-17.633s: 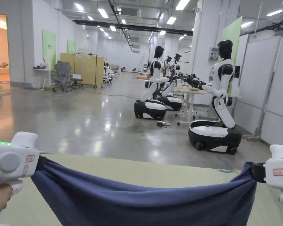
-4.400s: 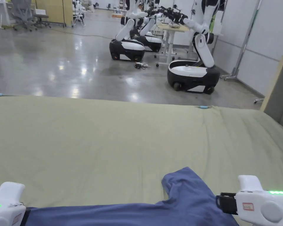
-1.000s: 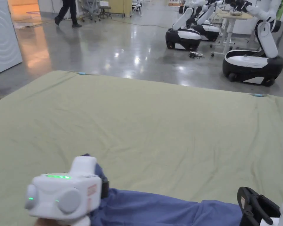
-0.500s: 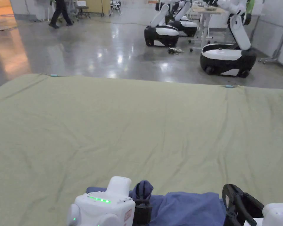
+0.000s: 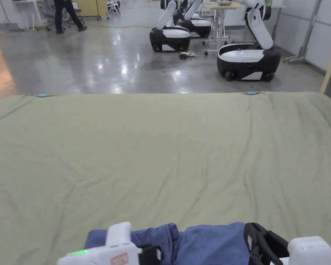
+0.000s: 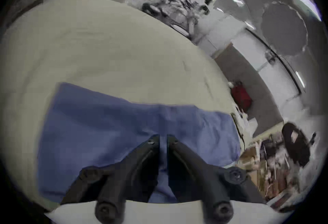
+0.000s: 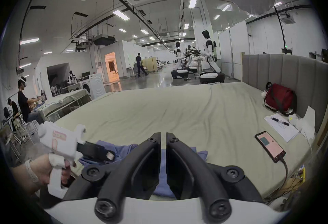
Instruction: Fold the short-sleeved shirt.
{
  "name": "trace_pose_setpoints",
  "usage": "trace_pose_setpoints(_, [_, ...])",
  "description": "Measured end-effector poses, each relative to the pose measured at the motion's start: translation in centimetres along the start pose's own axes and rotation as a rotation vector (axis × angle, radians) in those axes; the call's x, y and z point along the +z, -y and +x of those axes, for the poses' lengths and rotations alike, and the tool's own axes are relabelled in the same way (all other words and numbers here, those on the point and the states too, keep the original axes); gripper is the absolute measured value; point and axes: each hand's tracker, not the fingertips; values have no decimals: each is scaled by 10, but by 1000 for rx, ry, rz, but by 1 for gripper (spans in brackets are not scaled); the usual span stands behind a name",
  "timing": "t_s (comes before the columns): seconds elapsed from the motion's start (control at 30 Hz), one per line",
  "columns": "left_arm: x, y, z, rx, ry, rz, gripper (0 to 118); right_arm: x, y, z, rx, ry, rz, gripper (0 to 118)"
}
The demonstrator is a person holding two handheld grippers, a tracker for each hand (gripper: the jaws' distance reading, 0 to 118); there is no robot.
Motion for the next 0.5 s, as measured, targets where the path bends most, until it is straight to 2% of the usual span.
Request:
trace_pose_setpoints(0.07, [-16, 8, 22, -59, 6, -14, 9, 1, 0, 2, -1, 8, -6, 10])
trace_pose_setpoints(0.1, [-25, 13, 29, -56, -35, -47, 9, 2, 0, 2, 0, 15, -10, 10])
trace_pose_setpoints(0.13, [-31, 14, 26, -43, -57, -63, 9, 3, -1, 3, 2, 18, -12, 10])
trace_pose_setpoints(0.2, [-21, 12, 14, 20, 8, -50, 9, 5, -3, 3, 6, 23, -13, 10])
trace_pose_setpoints(0.27, [8, 8, 3, 60, 52, -13, 9, 6, -3, 1, 20, 20, -9, 10])
trace_pose_setpoints(0.37, [74, -5, -15, -24, -32, 124, 9, 0, -2, -6, 15, -4, -16, 10])
trace_pose_setpoints(0.43, [112, -16, -42, -12, -98, 201, 10, -6, 0, -15, 13, -26, -23, 11])
trace_pose_setpoints(0.47, [125, -21, -60, 34, -106, 192, 22, -8, 1, -20, 16, -34, -25, 11])
trace_pose_setpoints(0.5, [136, -27, -85, 96, -76, 179, 70, -10, 2, -27, 20, -49, -24, 11])
